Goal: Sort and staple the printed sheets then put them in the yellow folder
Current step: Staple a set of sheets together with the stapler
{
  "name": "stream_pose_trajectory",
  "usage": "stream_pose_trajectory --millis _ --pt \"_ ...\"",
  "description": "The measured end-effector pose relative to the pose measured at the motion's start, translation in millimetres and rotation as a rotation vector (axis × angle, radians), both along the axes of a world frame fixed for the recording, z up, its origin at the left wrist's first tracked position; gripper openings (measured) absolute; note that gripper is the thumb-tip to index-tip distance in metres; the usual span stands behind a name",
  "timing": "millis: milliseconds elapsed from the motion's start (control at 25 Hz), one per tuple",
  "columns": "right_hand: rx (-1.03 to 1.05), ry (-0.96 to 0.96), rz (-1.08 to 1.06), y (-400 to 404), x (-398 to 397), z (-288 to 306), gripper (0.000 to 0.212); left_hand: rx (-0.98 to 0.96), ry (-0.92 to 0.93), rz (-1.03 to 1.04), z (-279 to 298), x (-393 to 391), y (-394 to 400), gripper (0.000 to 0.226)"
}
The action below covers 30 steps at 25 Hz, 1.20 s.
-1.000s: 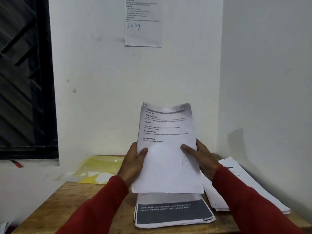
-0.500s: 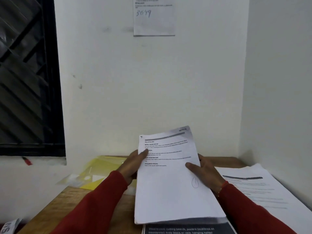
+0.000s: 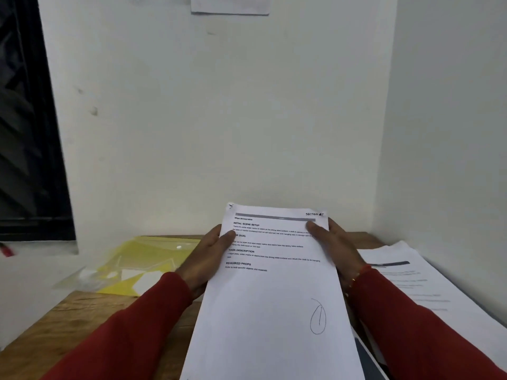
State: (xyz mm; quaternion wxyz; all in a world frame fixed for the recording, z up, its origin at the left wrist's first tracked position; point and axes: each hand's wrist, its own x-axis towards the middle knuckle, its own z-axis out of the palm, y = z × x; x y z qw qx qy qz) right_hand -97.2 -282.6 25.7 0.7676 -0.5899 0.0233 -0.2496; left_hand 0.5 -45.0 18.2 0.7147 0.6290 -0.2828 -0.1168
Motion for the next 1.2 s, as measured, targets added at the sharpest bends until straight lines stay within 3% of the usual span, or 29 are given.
stream_pose_trajectory --millis 120,360,520,840,1200 --pt "-0.039 -0.004 -0.012 1.3 -1.7 2.2 0.026 -0.059 0.089 -0.028 6.3 -4.1 -0.1 0.026" --pt "0.000 0.006 0.175 12.0 -2.5 -5.8 0.030 -0.108 0.261 -0.121 12.2 2.7 8.5 0.032" --pt "-0.017 -0.035 0.193 11.2 -1.5 -6.3 0.039 -0.111 0.201 -0.111 9.4 9.2 9.0 0.041" --pt "-0.054 0.010 0.121 6.2 3.7 -15.1 0.035 -0.031 0.022 0.023 0.4 12.9 6.2 0.051" --pt "-0.108 -0.004 -0.007 3.5 3.6 -17.2 0.026 0.010 -0.149 0.092 -9.2 11.1 4.1 0.035"
